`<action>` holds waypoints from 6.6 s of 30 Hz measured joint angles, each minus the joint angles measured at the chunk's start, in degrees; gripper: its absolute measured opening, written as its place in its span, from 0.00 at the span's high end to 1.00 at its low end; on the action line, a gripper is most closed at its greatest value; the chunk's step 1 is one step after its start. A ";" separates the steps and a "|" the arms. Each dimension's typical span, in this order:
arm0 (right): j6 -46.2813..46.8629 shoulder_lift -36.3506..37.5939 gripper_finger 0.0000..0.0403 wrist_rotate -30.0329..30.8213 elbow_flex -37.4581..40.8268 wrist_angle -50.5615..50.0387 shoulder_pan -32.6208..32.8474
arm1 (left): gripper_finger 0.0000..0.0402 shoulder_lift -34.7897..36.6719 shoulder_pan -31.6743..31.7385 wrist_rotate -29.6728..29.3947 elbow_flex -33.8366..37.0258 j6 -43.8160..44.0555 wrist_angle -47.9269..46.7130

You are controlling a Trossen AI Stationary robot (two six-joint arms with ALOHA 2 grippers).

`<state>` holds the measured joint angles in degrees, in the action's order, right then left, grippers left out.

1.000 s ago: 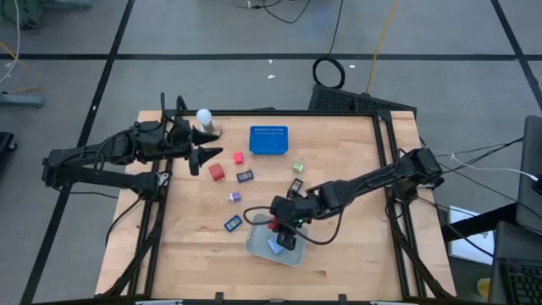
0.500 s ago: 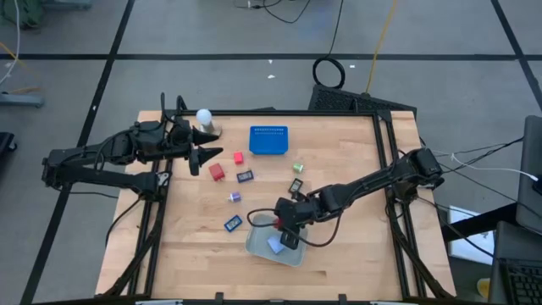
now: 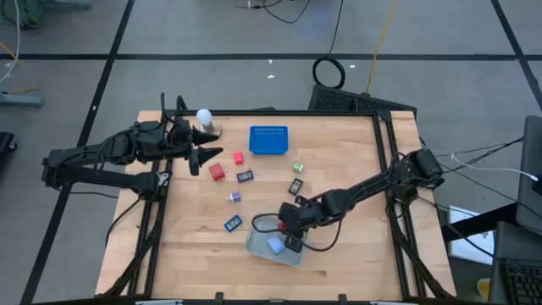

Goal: Pick & Place Office items
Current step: Put the right red charger adapter into the gray bin, then put the red charger adapter into the gray bin

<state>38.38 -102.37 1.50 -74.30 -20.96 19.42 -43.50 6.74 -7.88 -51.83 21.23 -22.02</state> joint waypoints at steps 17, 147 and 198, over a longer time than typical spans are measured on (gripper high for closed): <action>1.48 0.00 0.71 -0.04 3.87 3.62 0.59 | 0.36 0.01 0.00 0.01 0.00 0.00 0.00; -31.58 36.27 0.58 26.95 -4.11 13.27 -6.65 | 0.36 0.02 0.00 -5.18 0.00 3.94 -0.12; -31.60 36.26 0.58 26.77 61.35 43.23 -6.56 | 0.36 3.96 -15.96 -14.18 0.00 -1.28 -9.13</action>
<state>6.77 -66.11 28.27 -12.95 22.27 12.86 -39.54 -9.23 -22.06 -51.83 19.95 -31.15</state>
